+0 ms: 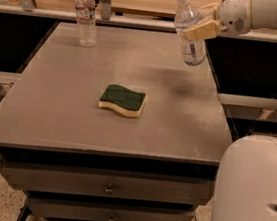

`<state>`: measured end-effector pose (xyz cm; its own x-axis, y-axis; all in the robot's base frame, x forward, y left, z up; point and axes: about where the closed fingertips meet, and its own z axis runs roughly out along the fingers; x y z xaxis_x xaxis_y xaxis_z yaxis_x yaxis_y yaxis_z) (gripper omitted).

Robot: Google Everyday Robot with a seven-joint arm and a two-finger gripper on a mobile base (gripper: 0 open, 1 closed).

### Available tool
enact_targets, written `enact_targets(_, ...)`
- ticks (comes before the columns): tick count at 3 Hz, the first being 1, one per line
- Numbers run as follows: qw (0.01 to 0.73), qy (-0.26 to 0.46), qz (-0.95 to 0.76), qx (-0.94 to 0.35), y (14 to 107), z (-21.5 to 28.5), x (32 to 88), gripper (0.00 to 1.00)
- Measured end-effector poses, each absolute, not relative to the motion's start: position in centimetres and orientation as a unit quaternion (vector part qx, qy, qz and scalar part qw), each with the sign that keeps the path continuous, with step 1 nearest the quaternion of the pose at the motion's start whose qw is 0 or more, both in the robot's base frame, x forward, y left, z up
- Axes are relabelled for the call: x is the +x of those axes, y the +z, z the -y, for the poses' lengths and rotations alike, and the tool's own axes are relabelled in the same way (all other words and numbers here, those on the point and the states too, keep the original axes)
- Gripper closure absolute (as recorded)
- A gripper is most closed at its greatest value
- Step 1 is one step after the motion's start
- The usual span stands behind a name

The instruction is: Place blue plastic bottle upright

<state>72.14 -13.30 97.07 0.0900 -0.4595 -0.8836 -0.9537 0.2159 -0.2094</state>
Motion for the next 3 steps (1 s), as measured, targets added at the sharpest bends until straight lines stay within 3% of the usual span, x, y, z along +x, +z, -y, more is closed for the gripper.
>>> enact_targets(2,0.511,0.367,-0.613,-0.478,95.4,12.8,69.9,1.00)
enact_targets(3,0.521,0.414,-0.579,-0.471,93.8,9.8,68.1,1.00)
